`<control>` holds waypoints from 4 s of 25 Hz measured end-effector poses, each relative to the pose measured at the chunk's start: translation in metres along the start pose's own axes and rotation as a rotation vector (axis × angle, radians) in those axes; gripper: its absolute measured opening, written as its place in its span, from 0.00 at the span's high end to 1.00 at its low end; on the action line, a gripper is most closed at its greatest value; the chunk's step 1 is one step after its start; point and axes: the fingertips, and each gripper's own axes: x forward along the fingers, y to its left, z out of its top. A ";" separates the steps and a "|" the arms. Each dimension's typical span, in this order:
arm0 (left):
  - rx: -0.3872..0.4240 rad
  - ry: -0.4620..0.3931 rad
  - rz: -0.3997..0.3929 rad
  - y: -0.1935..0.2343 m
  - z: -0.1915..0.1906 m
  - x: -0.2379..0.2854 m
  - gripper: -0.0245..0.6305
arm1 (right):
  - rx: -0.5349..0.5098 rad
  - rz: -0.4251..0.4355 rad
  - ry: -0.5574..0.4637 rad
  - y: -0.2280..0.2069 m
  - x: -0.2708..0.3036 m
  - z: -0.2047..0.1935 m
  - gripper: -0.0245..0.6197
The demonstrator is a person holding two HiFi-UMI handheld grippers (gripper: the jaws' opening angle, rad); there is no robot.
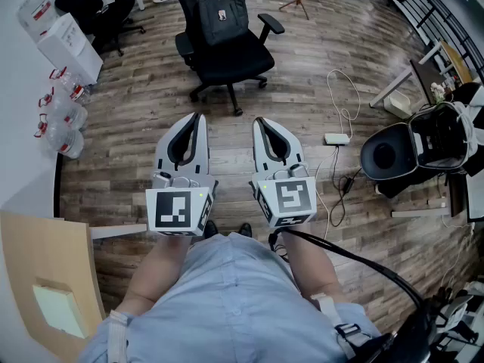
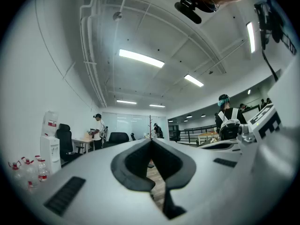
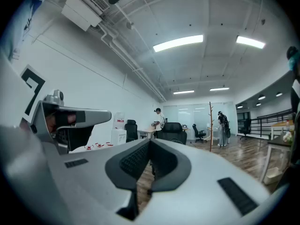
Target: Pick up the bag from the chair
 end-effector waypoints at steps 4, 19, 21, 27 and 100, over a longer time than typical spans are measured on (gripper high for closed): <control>0.005 0.000 0.001 -0.007 -0.001 0.004 0.96 | 0.002 0.000 0.000 -0.009 -0.002 -0.002 0.96; 0.012 0.061 0.053 -0.033 -0.026 0.020 0.96 | 0.084 0.051 0.004 -0.049 -0.004 -0.025 0.96; 0.012 0.073 0.058 -0.030 -0.030 0.025 0.96 | 0.088 0.053 0.010 -0.053 0.003 -0.028 0.96; -0.001 0.083 0.058 -0.010 -0.048 0.056 0.96 | 0.100 0.056 0.021 -0.066 0.039 -0.039 0.96; -0.002 0.138 0.182 0.217 -0.158 0.585 0.96 | 0.109 0.131 0.089 -0.331 0.580 -0.073 0.96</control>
